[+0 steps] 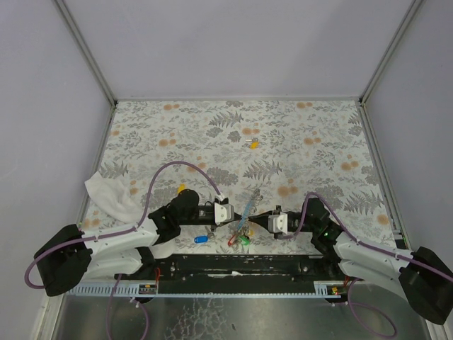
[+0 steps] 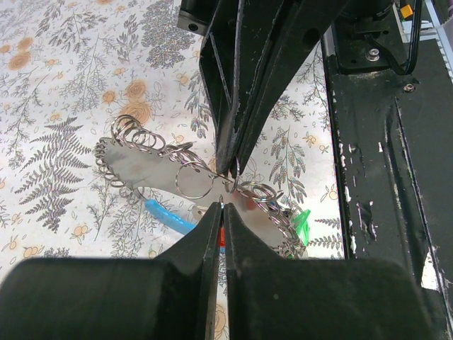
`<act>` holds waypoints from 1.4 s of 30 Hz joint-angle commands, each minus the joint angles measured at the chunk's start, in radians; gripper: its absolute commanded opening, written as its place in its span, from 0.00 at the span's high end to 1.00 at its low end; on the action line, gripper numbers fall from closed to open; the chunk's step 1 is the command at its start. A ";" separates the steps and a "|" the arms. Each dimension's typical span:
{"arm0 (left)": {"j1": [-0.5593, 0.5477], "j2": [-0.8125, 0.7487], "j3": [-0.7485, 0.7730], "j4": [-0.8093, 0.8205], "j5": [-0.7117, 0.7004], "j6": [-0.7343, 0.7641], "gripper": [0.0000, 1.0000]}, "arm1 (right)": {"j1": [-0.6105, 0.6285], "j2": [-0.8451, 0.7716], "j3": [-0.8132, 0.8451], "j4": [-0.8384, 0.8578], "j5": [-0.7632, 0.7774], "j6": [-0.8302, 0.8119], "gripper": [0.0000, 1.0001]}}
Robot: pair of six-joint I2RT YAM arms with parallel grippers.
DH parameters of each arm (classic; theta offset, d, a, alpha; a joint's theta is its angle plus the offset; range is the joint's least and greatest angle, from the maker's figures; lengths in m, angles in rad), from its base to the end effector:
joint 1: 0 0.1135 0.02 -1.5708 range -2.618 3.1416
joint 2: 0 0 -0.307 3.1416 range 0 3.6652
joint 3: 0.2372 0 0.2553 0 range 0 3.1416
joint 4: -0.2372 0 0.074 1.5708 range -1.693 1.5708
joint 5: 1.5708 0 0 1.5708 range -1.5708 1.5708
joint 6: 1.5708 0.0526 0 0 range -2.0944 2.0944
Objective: Put the keys on the keyring
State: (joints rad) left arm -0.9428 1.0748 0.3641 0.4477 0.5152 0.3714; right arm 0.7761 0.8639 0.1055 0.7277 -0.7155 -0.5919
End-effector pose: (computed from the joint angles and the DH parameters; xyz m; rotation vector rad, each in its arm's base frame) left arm 0.1064 -0.1906 0.2359 1.4260 1.2368 -0.8673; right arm 0.0869 0.1337 0.2163 -1.4079 0.8420 0.7117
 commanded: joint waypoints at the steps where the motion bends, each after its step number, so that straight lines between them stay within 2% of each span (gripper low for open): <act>1: -0.007 -0.013 0.031 0.011 0.010 0.022 1.00 | -0.006 -0.004 0.055 0.037 0.010 -0.006 1.00; 13: -0.008 -0.008 0.035 0.008 0.029 0.018 1.00 | -0.007 -0.008 0.050 0.044 0.051 -0.006 1.00; 42: -0.007 -0.002 0.042 0.016 0.021 0.017 1.00 | -0.005 0.007 0.065 0.027 0.005 -0.001 1.00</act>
State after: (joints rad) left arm -0.9428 1.0748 0.3653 0.4477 0.5304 0.3744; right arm 0.7761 0.8753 0.1158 0.7151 -0.6987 -0.5926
